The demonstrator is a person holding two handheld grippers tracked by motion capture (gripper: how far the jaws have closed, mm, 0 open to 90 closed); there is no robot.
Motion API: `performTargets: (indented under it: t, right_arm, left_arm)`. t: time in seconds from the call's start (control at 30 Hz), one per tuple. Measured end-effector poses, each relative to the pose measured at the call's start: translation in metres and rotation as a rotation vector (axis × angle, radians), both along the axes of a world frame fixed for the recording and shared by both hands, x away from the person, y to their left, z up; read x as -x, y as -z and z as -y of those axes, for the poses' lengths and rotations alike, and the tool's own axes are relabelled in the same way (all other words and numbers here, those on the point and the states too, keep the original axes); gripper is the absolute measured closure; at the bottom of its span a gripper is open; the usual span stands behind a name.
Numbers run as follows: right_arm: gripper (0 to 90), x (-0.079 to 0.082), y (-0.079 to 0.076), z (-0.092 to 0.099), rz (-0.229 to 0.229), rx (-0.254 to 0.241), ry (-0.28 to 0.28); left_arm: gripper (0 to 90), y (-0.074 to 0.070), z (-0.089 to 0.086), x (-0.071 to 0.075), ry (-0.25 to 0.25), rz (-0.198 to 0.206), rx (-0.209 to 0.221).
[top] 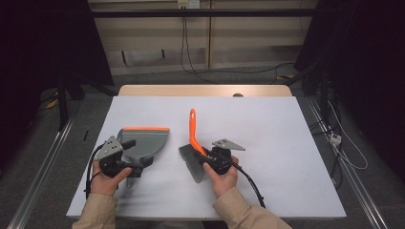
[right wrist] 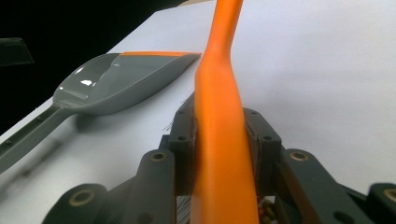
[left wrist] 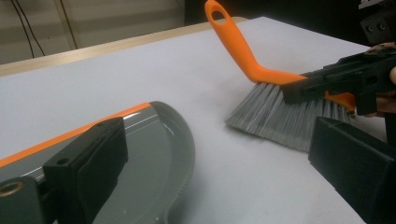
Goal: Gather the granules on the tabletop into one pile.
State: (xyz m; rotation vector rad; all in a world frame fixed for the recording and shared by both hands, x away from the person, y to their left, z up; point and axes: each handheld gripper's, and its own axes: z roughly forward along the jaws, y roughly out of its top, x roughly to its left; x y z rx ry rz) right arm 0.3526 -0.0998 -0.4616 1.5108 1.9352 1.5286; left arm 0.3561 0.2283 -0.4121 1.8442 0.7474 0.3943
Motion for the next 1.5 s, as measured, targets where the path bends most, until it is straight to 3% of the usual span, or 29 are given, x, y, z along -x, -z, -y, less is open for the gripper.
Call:
performTargets:
  t: [0.6, 1.33, 1.5]
  right_arm:
    - [67.9, 0.006, -0.001, 0.034, -0.009, 0.015, 0.049]
    - [67.8, 0.009, -0.003, 0.061, -0.003, 0.045, 0.080]
    - [68.3, 0.008, -0.003, 0.064, -0.010, 0.015, 0.078]
  left_arm:
    - [4.6, 0.000, 0.002, 0.000, 0.003, 0.000, -0.005]
    - [4.6, 0.000, 0.003, 0.000, 0.004, 0.002, -0.011]
    - [4.6, 0.000, 0.003, 0.000, 0.004, 0.000, -0.011]
